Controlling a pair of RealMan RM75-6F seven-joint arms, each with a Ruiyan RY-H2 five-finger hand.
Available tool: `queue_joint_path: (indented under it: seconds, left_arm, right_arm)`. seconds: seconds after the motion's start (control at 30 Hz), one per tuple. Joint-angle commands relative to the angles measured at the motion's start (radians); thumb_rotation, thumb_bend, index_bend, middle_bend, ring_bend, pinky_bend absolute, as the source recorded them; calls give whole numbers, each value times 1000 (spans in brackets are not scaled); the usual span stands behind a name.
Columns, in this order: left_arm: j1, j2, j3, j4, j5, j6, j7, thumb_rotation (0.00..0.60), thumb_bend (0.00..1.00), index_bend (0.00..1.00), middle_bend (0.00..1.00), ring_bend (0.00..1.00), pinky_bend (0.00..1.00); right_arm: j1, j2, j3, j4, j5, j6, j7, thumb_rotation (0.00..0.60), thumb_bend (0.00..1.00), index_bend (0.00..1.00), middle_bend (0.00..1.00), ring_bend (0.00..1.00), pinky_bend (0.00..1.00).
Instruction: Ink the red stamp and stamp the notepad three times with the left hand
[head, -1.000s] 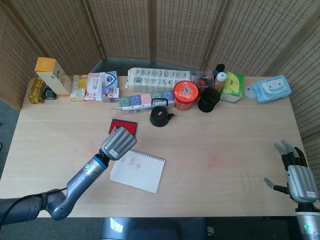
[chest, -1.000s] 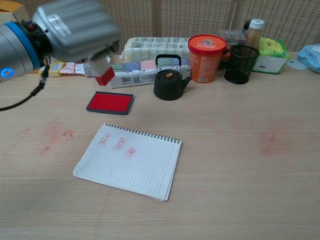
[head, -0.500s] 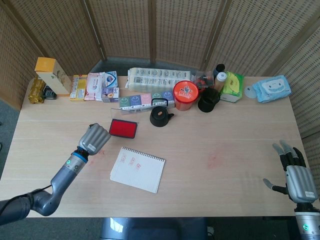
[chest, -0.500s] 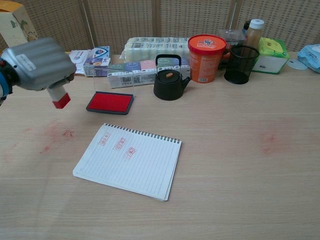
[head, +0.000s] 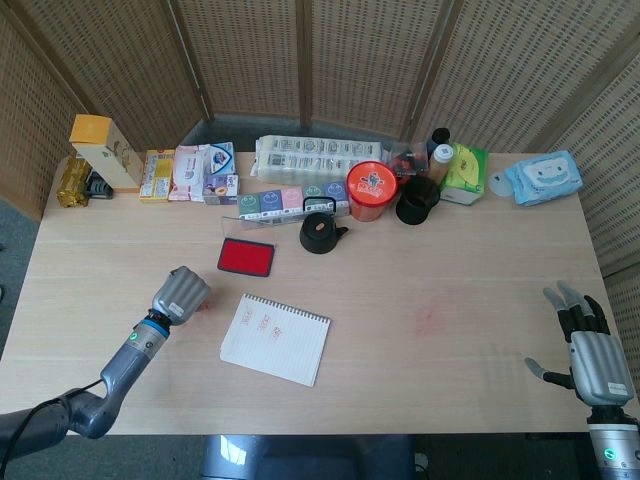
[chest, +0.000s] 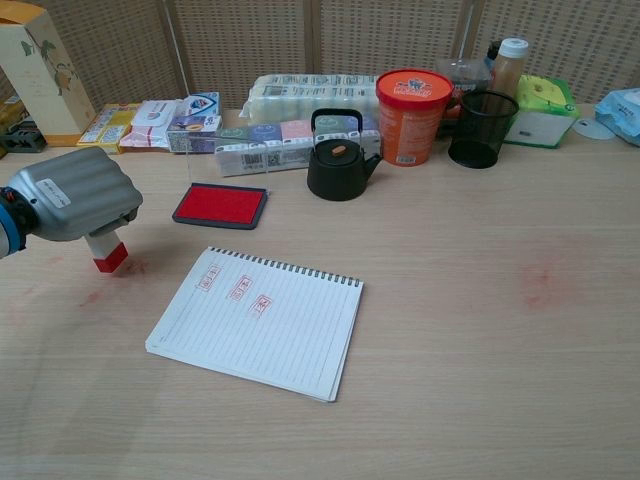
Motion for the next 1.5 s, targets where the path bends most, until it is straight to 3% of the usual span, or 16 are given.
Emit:
queue_joint_path:
  seconds: [0.03, 0.67, 0.93, 1.5]
  left_arm:
    - [1, -6, -3, 3, -1, -1, 7, 600, 387, 749, 1000, 1000, 1000]
    - [3, -16, -25, -28, -51, -12, 83, 600, 387, 747, 1000, 1000, 1000]
    - [2, -13, -32, -49, -72, -8, 121, 600, 353, 644, 1000, 1000, 1000]
    - [-8, -19, -41, -87, -151, 0, 230, 600, 245, 529, 1000, 1000, 1000]
  right_arm:
    - [0, 1, 0, 0, -1, 0, 2, 600, 77, 0, 0, 0, 0]
    - [0, 5, -2, -3, -1, -2, 3, 600, 77, 0, 0, 0, 0]
    - [-1, 9, -4, -8, -1, -5, 5, 600, 78, 0, 0, 0, 0]
    - [-1, 17, -5, -14, -1, -7, 12, 600, 77, 0, 0, 0, 0]
